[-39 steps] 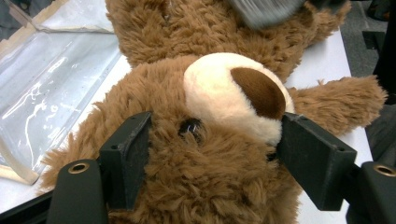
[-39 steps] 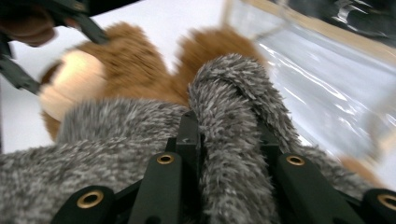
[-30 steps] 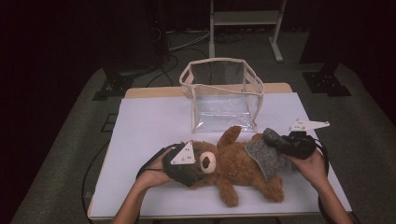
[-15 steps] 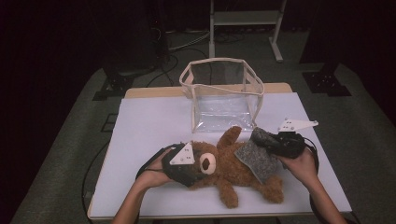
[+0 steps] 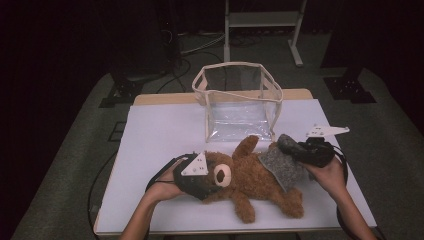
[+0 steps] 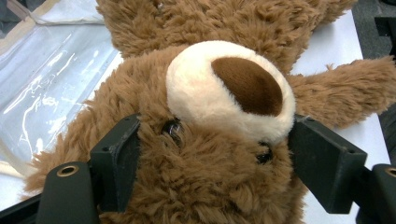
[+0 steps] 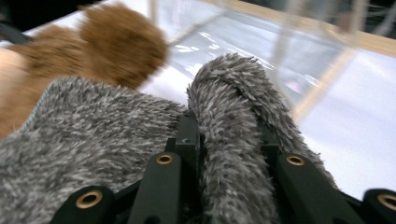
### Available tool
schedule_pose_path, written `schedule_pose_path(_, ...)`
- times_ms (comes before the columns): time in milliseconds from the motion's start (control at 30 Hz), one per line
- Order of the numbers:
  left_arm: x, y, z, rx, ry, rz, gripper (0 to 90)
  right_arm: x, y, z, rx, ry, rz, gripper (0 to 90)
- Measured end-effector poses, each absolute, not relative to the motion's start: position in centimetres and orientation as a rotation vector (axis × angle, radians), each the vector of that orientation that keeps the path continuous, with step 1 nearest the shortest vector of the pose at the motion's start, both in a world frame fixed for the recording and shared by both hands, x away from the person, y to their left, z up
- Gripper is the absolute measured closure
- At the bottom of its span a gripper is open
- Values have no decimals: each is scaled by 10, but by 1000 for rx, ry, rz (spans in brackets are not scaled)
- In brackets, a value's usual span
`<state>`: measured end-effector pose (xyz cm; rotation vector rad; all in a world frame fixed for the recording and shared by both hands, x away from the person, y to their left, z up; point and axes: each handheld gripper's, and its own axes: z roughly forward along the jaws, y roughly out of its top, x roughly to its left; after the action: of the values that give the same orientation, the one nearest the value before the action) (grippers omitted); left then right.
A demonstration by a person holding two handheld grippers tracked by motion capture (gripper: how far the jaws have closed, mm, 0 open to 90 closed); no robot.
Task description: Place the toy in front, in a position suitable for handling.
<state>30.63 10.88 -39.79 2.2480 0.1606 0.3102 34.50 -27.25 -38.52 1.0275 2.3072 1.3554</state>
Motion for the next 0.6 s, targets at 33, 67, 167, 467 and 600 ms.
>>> schedule_pose_path(33, 306, 109, -398, 2250, 158, 309, 228, 346, -267, -384, 1005, 2322, 1346, 705)
schedule_pose_path(67, 306, 109, -398, 2251, 155, 309, 228, 348, -258, -382, 973, 2343, 1344, 704)
schedule_pose_path(167, 305, 109, -397, 2256, 148, 308, 228, 353, -235, -378, 915, 2391, 1330, 704)
schedule_pose_path(467, 304, 110, -397, 2252, 147, 301, 232, 367, -231, -379, 916, 2410, 1259, 704)
schedule_pose_path(600, 304, 110, -397, 2251, 147, 300, 232, 372, -252, -390, 1009, 2379, 1262, 704)
